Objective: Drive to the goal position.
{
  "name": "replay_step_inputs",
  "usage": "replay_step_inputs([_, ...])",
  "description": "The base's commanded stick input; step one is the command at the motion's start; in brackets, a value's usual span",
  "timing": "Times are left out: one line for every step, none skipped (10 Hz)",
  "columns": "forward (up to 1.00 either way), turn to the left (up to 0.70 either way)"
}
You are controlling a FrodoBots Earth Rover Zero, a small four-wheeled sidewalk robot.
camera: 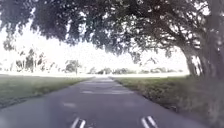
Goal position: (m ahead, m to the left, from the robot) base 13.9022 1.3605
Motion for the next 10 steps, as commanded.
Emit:
replay_step_inputs([0.85,0.0])
replay_step_inputs([0.85,0.0])
replay_step_inputs([0.85,0.0])
replay_step_inputs([0.85,0.0])
replay_step_inputs([0.85,0.0])
replay_step_inputs([0.85,0.0])
replay_step_inputs([0.85,0.06])
replay_step_inputs([0.85,0.24])
replay_step_inputs([0.85,0.34])
replay_step_inputs([0.85,0.34])
